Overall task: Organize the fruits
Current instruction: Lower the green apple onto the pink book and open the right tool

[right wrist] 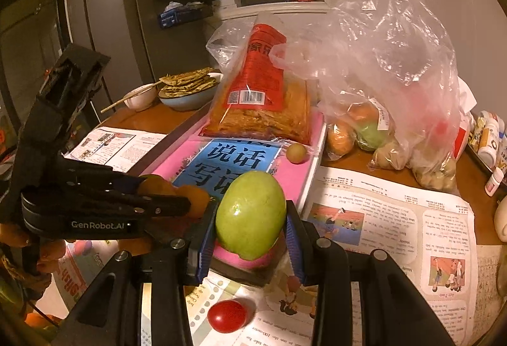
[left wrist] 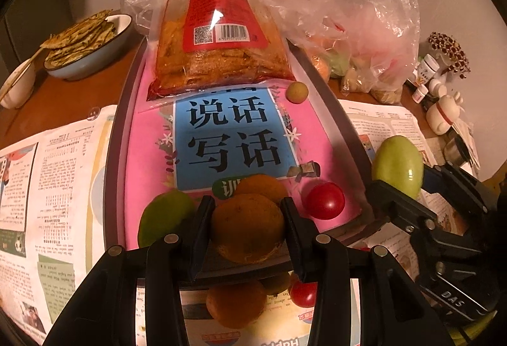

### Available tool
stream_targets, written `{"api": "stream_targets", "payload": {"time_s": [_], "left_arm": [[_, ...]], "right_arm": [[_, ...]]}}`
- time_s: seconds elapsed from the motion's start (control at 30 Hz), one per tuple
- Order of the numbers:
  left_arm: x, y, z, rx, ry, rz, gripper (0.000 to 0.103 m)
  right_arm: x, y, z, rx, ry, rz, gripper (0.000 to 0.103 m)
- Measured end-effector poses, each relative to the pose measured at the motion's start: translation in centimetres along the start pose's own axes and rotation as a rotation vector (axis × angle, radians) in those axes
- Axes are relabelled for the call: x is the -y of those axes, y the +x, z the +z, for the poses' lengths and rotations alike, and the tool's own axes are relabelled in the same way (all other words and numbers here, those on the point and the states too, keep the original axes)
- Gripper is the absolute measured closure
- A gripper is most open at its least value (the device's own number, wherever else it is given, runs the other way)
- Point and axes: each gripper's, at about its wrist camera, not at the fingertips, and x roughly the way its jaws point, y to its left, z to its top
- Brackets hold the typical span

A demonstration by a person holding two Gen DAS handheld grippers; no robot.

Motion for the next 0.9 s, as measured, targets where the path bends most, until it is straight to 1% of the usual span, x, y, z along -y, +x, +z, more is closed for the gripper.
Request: {"api": "stream_targets", "payload": {"time_s": [0.07,0.2,0.3,0.37,0.47,0.63,0.73,0.9], "left_arm": [[0.1,-0.1,-0.2,0.000,0.008,-0.002,0.059],[0.5,-0.2,-0.9,-0.011,0.026,-0.037,0.059],[0.7,-0.3,-1.2,0.001,0.048,-0.036,0.059],[0.5,-0.4,-1.1,0.001,0.047,-0.048,0.059],[0.2,-0.3,-1.1,-0.003,0.051,-0.048,0.059],[-0.2,-0.5,-0.9,0.013,0.053,-0.055,0.059],[-0.4,-0.6,-0.8,0.031,0.061,-0.043,0.059],[-0.7,-0.7,-0.6,0.039,0.068,-0.049,0.059]], "right_arm": [[-0.1,0.4,0.0,-0.011,0.000,-0.012,0.063],[-0.1,0.9,-0.1,-0.024,0.003,-0.022,0.063],[-0.2,1.3,-0.2,-0.036,0.001,-0.027,0.063],[-0.1,1.4,-0.3,-0.039,0.005,-0.032,0.063],[0.0,1.3,-0.4,-0.038,0.010,-0.040,0.063],[0.0,1.1,-0.8,-0.049,0.020,-0.066,0.063],[-0.2,0.8,-0.9,-0.048,0.022,-0.054,0.063],[-2.0,0.8,-1.1,-0.042,-0.032,-0.035,0.063]]}}
